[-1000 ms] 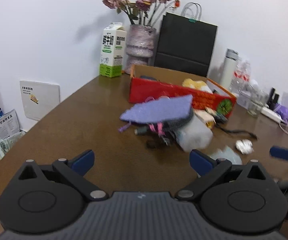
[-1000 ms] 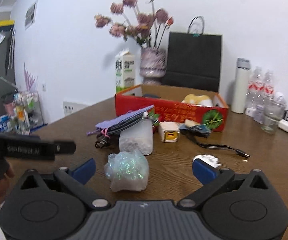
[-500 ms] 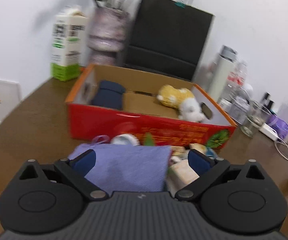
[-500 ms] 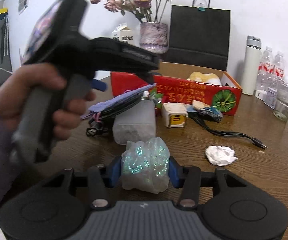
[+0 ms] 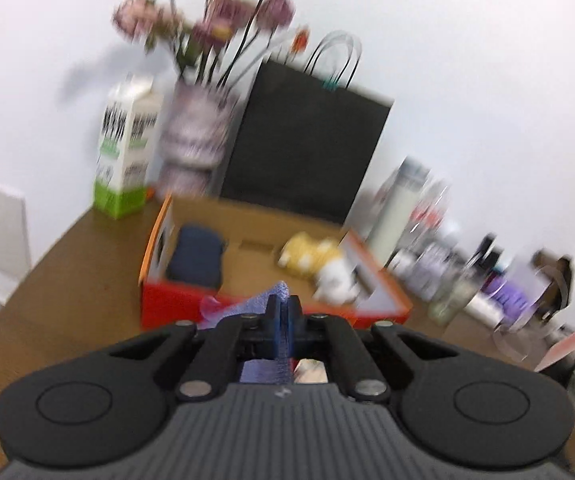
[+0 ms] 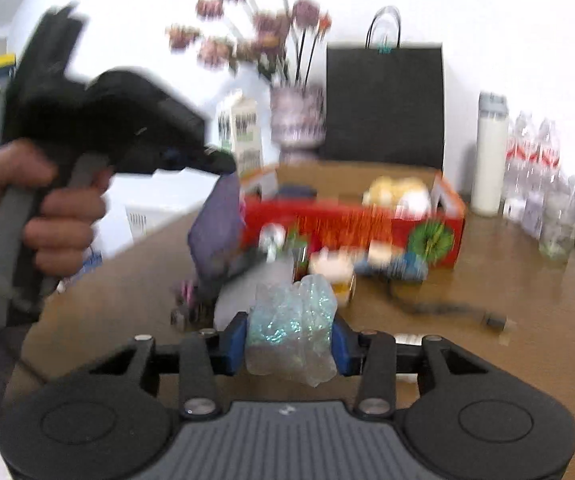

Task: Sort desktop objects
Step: 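Box the blue-grey cloth pouch with left tool while right tool boxes the clear bag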

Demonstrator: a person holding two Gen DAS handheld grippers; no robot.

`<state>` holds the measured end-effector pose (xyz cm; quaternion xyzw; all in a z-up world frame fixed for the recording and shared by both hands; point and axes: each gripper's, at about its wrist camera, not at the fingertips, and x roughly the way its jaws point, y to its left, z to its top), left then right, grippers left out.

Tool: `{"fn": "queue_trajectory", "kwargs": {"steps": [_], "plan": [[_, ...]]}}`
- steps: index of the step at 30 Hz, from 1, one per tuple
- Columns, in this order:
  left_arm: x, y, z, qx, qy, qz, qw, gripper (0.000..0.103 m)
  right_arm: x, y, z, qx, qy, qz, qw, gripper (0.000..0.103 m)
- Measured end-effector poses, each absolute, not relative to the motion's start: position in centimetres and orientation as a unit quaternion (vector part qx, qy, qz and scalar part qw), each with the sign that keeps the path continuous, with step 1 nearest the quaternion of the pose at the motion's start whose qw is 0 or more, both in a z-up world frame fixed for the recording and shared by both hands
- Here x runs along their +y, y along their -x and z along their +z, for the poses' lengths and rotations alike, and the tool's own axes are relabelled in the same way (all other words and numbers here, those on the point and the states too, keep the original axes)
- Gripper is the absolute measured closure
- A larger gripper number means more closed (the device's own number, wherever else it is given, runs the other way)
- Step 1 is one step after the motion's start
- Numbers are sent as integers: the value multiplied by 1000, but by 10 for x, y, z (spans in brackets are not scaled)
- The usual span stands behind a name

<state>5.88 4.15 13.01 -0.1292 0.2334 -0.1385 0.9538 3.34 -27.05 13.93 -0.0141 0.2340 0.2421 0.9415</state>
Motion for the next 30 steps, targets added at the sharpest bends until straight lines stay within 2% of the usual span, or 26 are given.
{"fn": "queue_trajectory", "kwargs": {"steps": [4, 9, 12, 13, 15, 17, 18, 19, 21, 23, 25, 27, 29, 30], "plan": [[40, -89, 175, 196, 117, -162, 960, 99, -282, -68, 186, 192, 8, 246, 950, 62], [24, -161, 210, 201, 162, -187, 948, 99, -279, -163, 219, 182, 10, 212, 960, 62], [2, -186, 219, 128, 119, -143, 974, 100, -278, -226, 219, 198, -14, 200, 959, 62], [-3, -199, 215, 126, 107, -128, 978, 100, -278, -246, 217, 210, -24, 201, 957, 62], [-7, -229, 198, 162, 100, -127, 973, 99, -275, -280, 207, 236, -40, 206, 949, 62], [-15, -263, 161, 237, 84, -151, 956, 97, -268, -309, 190, 271, -46, 213, 938, 61], [-18, -274, 140, 266, 74, -149, 949, 90, -265, -323, 180, 291, -51, 213, 931, 59], [-20, -286, 116, 303, 61, -143, 940, 72, -261, -336, 168, 316, -51, 212, 924, 54], [-17, -294, 89, 342, 64, -132, 928, 51, -253, -358, 144, 361, -40, 205, 909, 49], [-4, -293, 76, 351, 95, -130, 922, 51, -251, -366, 131, 374, -34, 185, 908, 43], [9, -290, 79, 353, 119, -126, 919, 49, -256, -366, 131, 371, -43, 172, 912, 30], [14, -287, 92, 348, 119, -114, 923, 46, -265, -362, 140, 362, -58, 166, 915, 28], [19, -277, 105, 338, 109, -99, 930, 38, -274, -356, 155, 354, -62, 164, 919, 27], [19, -271, 112, 335, 102, -90, 932, 29, -277, -354, 163, 349, -61, 162, 921, 26]]}}
